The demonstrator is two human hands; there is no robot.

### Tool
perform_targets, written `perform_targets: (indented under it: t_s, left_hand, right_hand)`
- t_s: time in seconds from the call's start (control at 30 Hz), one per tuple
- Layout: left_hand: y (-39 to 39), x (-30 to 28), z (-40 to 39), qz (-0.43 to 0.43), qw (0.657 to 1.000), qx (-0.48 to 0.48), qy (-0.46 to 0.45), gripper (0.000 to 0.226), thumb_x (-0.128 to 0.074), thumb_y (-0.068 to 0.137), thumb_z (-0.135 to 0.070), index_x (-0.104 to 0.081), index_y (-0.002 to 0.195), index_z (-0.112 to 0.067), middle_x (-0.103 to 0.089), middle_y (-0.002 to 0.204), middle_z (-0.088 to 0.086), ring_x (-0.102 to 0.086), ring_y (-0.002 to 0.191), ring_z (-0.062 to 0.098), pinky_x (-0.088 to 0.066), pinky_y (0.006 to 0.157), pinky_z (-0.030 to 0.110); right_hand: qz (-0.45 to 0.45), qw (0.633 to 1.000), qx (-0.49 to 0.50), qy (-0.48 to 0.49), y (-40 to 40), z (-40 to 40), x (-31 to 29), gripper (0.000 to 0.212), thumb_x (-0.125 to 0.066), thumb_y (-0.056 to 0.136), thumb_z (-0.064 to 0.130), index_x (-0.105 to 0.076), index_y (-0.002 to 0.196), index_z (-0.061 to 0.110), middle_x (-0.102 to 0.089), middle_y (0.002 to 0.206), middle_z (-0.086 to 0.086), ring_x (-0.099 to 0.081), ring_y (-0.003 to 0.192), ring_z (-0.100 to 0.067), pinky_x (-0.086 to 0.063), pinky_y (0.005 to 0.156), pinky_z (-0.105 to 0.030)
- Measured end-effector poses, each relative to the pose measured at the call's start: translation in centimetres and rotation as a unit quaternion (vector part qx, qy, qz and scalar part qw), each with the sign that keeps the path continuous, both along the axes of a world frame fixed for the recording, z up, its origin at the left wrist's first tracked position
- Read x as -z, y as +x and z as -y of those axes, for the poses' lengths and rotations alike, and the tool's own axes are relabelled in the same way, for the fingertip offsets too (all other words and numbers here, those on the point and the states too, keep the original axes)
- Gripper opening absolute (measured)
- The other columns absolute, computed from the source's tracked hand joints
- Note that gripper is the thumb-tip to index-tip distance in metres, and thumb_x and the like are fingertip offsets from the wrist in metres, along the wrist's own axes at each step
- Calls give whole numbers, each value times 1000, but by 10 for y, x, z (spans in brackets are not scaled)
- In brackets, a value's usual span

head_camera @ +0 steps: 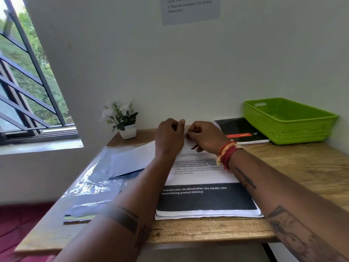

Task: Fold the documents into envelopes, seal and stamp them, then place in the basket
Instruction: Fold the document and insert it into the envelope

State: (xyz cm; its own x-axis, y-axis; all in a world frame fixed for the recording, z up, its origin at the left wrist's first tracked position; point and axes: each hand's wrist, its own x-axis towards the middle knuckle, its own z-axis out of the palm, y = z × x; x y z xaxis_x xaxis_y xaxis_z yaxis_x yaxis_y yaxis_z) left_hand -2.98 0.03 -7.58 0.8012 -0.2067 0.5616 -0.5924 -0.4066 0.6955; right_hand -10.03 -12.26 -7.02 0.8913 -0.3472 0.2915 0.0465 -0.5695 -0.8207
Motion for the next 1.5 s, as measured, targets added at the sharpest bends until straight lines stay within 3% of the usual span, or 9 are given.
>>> perform_targets:
  t_s: [0.3, 0.5, 0.67, 0.77, 0.87, 1.0, 1.17, 1.3, 1.5]
  left_hand:
    - [-25, -42, -8, -189, 963, -7, -192, 23, -74, 86, -34, -73, 69, -18, -74, 70, -4, -72, 76, 19, -59, 79, 37]
    - [-40, -87, -28, -176, 944, 38, -278, 12, -73, 87, -28, -75, 77, -21, -76, 75, -2, -73, 81, 22, -61, 83, 44]
    - [-64, -104, -37, -303, 844, 154, -414, 4, -67, 95, -11, -69, 95, -8, -71, 84, 6, -69, 68, 15, -57, 59, 26]
    - [-67, -102, -50, -379, 770, 154, -490, 4, -65, 97, -5, -64, 96, -1, -69, 82, 9, -66, 59, 15, -51, 41, 23]
    - [-50, -93, -65, -422, 703, 183, -542, 7, -60, 99, -2, -59, 93, 3, -68, 98, 17, -66, 72, 19, -59, 50, 28]
    - [-32, -76, -82, -465, 652, 207, -562, 11, -47, 103, 3, -55, 97, 7, -60, 89, 16, -65, 65, 20, -54, 42, 22]
    - [-27, -36, -88, -472, 782, 102, -396, 4, -57, 98, 4, -59, 97, 8, -65, 88, 20, -66, 75, 28, -55, 42, 29]
    - [-8, -3, -97, -409, 890, -7, -201, 13, -69, 89, -7, -71, 97, 4, -74, 91, 21, -74, 79, 36, -63, 68, 54]
    - [13, 8, -103, -358, 928, -92, -37, 19, -77, 80, -20, -74, 88, -3, -75, 82, 17, -75, 70, 34, -63, 64, 52]
  right_hand:
    - [183, 976, -85, -85, -21, -13, -12, 28, -63, 93, 40, -76, 115, 27, -76, 106, 13, -70, 98, -2, -58, 90, -37]
    - [159, 973, -63, -158, -36, -20, -12, 92, -76, 83, 50, -22, 158, 40, -29, 162, 12, -35, 142, -4, -33, 115, -29]
    - [241, 940, 39, -238, -29, -5, 0, 82, -68, 92, 27, -21, 159, 31, -28, 164, 7, -29, 150, -16, -34, 118, -47]
    - [213, 949, 4, -232, -39, -1, 0, 78, -52, 93, 60, -21, 159, 32, -25, 165, 8, -22, 152, -15, -27, 121, -43]
    - [167, 931, -25, -323, -47, -2, 4, 95, -50, 86, 74, -6, 161, 34, -9, 168, 14, -8, 154, -9, -17, 121, -37]
    - [137, 904, 17, -405, -40, -8, 15, 95, -60, 90, 51, 3, 160, 36, -4, 168, 13, -8, 155, -12, -18, 120, -46]
    - [91, 913, -18, -398, -30, -2, 21, 64, -46, 93, 14, -38, 154, 33, -37, 160, 6, -31, 149, -15, -14, 120, -32]
    - [46, 934, -73, -346, -32, -5, 23, 64, -44, 88, 1, -57, 142, 33, -51, 150, 8, -41, 143, -12, -24, 122, -29]
    - [-73, 924, -114, -357, -33, -11, 27, 67, -44, 91, 8, -43, 150, 40, -38, 159, 10, -36, 146, -16, -25, 122, -35]
